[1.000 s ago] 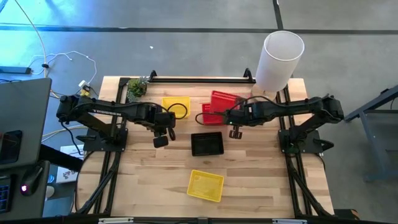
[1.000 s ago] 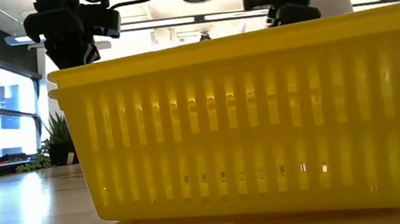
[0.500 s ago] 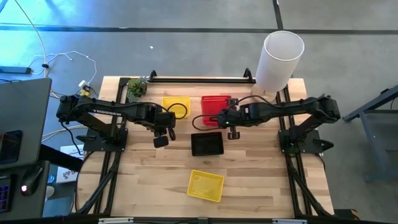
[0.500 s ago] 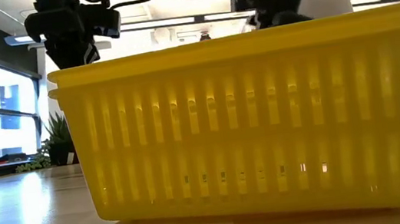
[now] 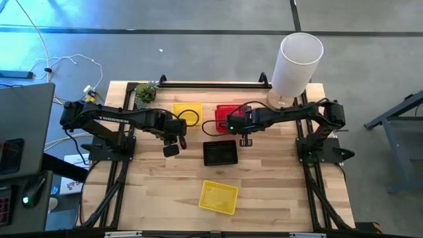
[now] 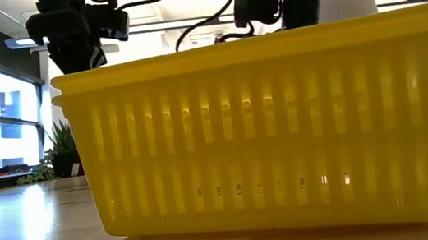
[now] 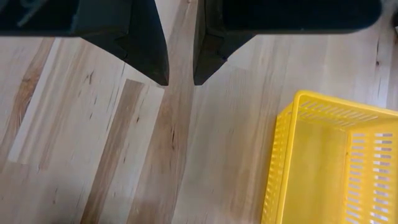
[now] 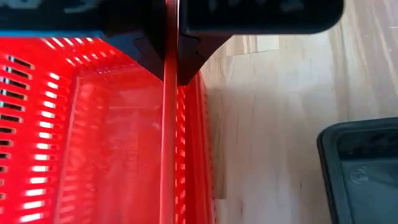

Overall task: Stack baskets by color
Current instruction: Stack the right red bin on the left red bin, then stack the top yellow bin on the bottom yellow bin

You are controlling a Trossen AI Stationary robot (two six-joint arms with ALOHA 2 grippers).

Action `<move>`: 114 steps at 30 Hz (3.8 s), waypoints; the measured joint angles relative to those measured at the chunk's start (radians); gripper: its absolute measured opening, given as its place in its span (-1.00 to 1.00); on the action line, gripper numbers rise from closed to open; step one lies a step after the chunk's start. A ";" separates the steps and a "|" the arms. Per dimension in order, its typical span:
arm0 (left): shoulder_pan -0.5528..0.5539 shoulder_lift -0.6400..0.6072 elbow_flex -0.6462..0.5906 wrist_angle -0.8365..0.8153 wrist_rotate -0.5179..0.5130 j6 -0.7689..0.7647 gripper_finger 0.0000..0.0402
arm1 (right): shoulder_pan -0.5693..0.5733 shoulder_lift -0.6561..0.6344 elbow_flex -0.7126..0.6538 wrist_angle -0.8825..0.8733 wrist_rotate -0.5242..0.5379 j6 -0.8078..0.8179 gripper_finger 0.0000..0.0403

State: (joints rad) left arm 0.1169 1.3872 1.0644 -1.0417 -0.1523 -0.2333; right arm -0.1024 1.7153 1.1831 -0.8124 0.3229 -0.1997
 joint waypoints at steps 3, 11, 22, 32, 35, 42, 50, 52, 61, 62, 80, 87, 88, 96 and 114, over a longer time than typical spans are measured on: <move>0.000 0.000 0.000 0.000 0.000 0.000 -0.70 | -0.005 0.000 0.000 0.000 -0.003 0.013 -1.00; 0.000 0.000 0.000 0.000 -0.003 0.000 -0.70 | -0.005 0.000 0.000 0.002 -0.002 0.019 -0.92; 0.000 0.000 0.000 0.000 -0.016 0.058 -0.70 | 0.030 -0.024 0.000 -0.022 0.080 0.065 -0.46; 0.000 0.000 0.000 0.000 -0.032 0.069 -0.49 | 0.072 -0.170 0.000 -0.042 0.089 0.199 -0.40; 0.000 0.000 0.000 0.002 -0.084 0.086 -0.34 | 0.083 -0.223 0.000 -0.048 0.090 0.254 -0.40; 0.041 0.000 0.000 0.037 -0.194 0.240 -0.14 | 0.116 -0.343 0.000 -0.063 0.091 0.363 -0.40; 0.136 0.000 0.000 0.150 -0.107 0.382 -0.16 | 0.170 -0.408 0.000 -0.064 0.090 0.427 -0.40; 0.155 0.000 0.000 0.166 -0.095 0.403 -0.16 | 0.181 -0.412 0.000 -0.070 0.089 0.428 -0.40; 0.213 0.055 0.000 0.177 -0.085 0.422 -0.16 | 0.221 -0.412 0.000 -0.069 0.089 0.432 -0.40; 0.216 0.072 0.000 0.178 -0.084 0.430 -0.16 | 0.222 -0.412 0.000 -0.070 0.089 0.436 -0.40; 0.289 0.304 -0.001 0.266 -0.093 0.465 -0.16 | 0.222 -0.412 0.000 -0.083 0.090 0.439 -0.40; 0.311 0.361 -0.001 0.304 -0.093 0.461 -0.27 | 0.222 -0.412 0.000 -0.086 0.090 0.439 -0.40; 0.311 0.365 -0.001 0.302 -0.089 0.456 -0.32 | 0.222 -0.412 0.000 -0.086 0.090 0.439 -0.40; 0.291 0.367 -0.001 0.300 -0.060 0.447 -0.93 | 0.222 -0.412 0.000 -0.087 0.093 0.468 -0.40; 0.037 0.282 0.021 0.185 -0.207 0.267 -1.00 | 0.220 -0.411 0.000 -0.094 0.201 0.585 -0.40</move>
State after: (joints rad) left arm 0.1534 1.6692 1.0849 -0.8564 -0.3596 0.0335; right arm 0.1177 1.3045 1.1828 -0.9059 0.5240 0.3855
